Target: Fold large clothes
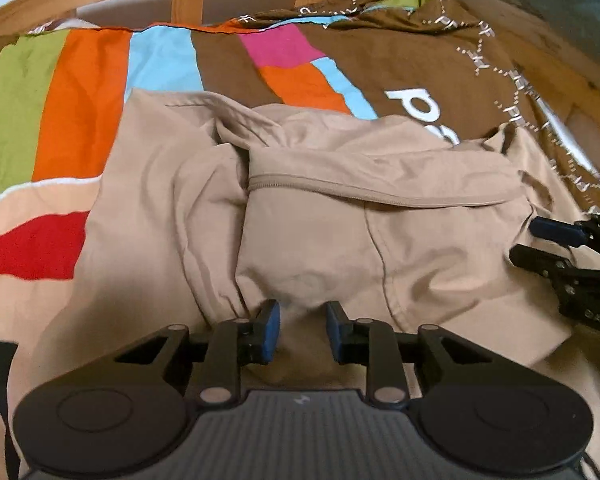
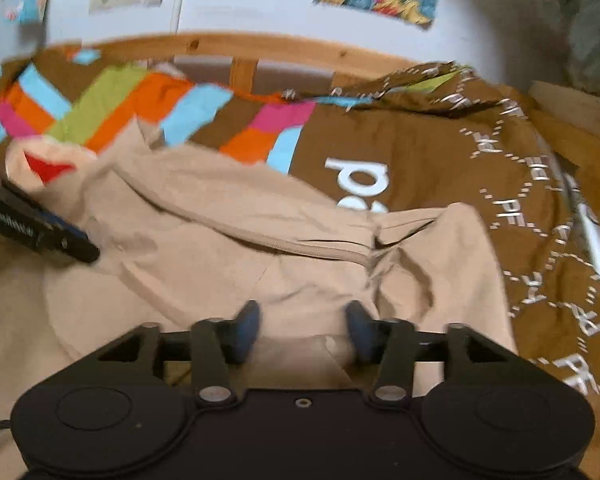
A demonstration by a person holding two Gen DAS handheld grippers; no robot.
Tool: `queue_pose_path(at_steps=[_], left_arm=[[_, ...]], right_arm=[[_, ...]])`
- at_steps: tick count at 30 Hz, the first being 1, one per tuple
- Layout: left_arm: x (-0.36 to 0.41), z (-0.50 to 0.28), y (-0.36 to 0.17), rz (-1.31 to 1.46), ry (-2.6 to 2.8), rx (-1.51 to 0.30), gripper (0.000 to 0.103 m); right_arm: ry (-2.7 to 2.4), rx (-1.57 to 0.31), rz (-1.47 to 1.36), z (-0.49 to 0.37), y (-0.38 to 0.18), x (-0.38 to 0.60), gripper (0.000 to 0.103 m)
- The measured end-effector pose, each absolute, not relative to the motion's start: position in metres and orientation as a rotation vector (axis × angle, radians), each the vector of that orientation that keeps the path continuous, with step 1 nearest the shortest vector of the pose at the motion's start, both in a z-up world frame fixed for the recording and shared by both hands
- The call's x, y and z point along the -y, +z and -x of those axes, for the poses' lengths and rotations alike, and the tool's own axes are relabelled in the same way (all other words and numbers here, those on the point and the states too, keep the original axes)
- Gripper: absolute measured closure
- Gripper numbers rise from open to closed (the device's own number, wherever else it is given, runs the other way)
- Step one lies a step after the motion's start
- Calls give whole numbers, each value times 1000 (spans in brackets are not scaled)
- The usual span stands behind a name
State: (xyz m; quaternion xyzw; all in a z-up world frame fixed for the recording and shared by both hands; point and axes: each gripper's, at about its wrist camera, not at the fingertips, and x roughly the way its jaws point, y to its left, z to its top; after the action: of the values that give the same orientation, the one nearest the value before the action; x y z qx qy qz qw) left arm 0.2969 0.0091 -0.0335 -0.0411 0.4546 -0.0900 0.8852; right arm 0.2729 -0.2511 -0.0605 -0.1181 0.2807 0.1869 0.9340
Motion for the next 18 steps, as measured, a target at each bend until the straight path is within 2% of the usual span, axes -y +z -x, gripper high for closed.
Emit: queue_pose_path(at_steps=[1, 3, 5, 8, 9, 11, 13, 18], left_arm=[[-11, -292, -29, 95, -196, -940, 67], [-16, -276, -20, 108, -205, -916, 42], [-21, -256, -8, 102, -221, -878, 31], [-22, -223, 9, 91, -239, -838, 17], [-23, -211, 15, 91, -243, -821, 13], [-24, -189, 26, 82, -258, -782, 9], [-22, -164, 34, 68, -262, -757, 6], [-16, -117, 46, 134, -219, -754, 2]], right_arm=[[382, -563, 227, -264, -54, 256, 39], [382, -552, 195, -243, -41, 264, 35], [383, -548, 157, -219, -29, 271, 25], [372, -541, 102, -178, -12, 279, 18], [371, -545, 92, -164, -7, 280, 16], [369, -545, 103, -132, 2, 283, 6], [375, -537, 140, -99, 9, 285, 2], [463, -616, 267, -45, 5, 272, 1]])
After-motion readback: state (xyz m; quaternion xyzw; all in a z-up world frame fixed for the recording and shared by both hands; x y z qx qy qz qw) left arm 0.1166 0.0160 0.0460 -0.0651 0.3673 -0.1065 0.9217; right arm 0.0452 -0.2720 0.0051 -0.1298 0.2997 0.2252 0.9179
